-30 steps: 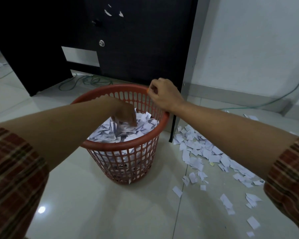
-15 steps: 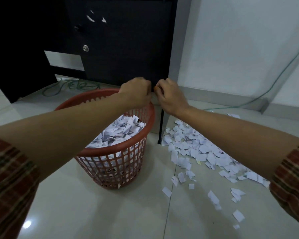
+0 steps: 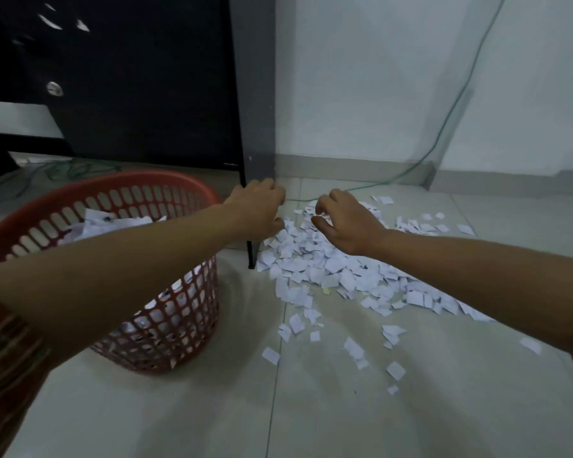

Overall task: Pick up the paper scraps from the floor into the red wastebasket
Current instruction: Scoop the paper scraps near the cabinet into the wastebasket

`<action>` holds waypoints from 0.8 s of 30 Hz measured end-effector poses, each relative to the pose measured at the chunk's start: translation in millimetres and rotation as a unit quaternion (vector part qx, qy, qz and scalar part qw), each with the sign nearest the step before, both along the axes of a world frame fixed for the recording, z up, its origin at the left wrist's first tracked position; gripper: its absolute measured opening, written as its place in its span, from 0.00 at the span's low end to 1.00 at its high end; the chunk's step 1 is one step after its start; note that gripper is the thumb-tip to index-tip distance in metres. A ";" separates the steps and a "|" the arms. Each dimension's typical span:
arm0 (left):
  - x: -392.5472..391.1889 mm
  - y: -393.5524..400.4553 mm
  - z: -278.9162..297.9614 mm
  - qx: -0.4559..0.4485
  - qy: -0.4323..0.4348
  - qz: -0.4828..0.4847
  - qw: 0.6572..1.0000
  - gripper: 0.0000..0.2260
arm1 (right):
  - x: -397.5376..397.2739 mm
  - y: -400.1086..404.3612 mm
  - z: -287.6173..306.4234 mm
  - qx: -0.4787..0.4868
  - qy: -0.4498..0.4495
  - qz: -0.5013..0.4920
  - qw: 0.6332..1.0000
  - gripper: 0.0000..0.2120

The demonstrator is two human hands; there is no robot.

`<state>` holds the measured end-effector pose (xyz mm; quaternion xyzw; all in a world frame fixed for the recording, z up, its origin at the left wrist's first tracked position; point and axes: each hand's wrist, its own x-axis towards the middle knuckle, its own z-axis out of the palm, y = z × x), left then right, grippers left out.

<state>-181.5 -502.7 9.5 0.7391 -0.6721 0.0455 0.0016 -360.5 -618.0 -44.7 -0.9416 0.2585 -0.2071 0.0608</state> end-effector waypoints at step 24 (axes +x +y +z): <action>-113.6 -23.1 -201.5 0.182 0.056 -0.037 0.981 0.28 | -188.2 92.4 -217.5 0.241 0.161 -0.289 0.912 0.43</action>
